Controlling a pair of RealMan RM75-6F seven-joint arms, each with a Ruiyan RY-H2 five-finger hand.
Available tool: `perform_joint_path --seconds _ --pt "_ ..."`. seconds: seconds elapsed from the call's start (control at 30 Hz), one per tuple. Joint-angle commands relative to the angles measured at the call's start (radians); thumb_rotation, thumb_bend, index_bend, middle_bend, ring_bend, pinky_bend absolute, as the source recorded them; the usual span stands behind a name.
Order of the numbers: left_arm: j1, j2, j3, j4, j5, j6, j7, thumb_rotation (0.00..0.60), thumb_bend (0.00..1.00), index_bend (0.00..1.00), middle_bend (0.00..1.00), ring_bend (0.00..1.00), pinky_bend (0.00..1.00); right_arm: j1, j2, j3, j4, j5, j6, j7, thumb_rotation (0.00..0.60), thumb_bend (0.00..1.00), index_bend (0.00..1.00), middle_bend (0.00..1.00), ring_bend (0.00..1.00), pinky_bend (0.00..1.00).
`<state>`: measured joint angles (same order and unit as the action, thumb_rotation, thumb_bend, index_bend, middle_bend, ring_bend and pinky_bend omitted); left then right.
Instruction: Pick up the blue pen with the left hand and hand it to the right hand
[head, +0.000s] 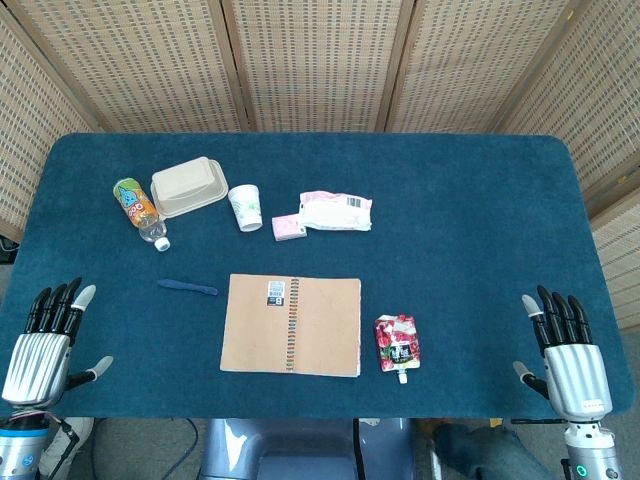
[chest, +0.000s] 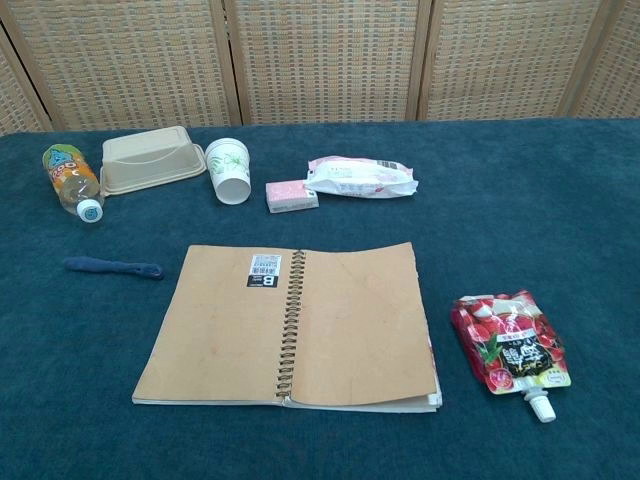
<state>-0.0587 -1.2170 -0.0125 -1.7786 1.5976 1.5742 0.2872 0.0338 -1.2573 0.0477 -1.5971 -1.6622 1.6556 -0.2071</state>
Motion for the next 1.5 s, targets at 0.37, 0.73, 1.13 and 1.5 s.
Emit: perform_joint_path --seconds 0.37,0.73,1.13,1.5 --pt "-0.254 -0.136 -0.156 0.283 -0.209 -0.359 -0.057 0.6 0.15 0.28 0.0 0.0 0.0 0.016 -0.004 -0.001 0.003 0.013 -0.047 0.012 0.6 0.0 0.0 0.0 0.0 0.0" --pt "-0.418 -0.344 -0.164 0.626 -0.268 -0.542 -0.03 0.6 0.29 0.44 0.0 0.0 0.0 0.035 -0.018 0.006 0.01 0.056 -0.103 0.004 0.6 0.0 0.0 0.0 0.0 0.0" --pt "-0.465 -0.427 -0.126 0.744 -0.27 -0.586 -0.005 0.6 0.38 0.46 0.0 0.0 0.0 0.044 -0.015 0.004 0.013 0.067 -0.124 0.018 0.6 0.0 0.0 0.0 0.0 0.0" --pt "-0.493 -0.457 -0.134 0.745 -0.31 -0.601 0.046 0.6 0.39 0.47 0.0 0.0 0.0 0.047 -0.013 0.004 0.013 0.075 -0.131 0.027 0.6 0.0 0.0 0.0 0.0 0.0"
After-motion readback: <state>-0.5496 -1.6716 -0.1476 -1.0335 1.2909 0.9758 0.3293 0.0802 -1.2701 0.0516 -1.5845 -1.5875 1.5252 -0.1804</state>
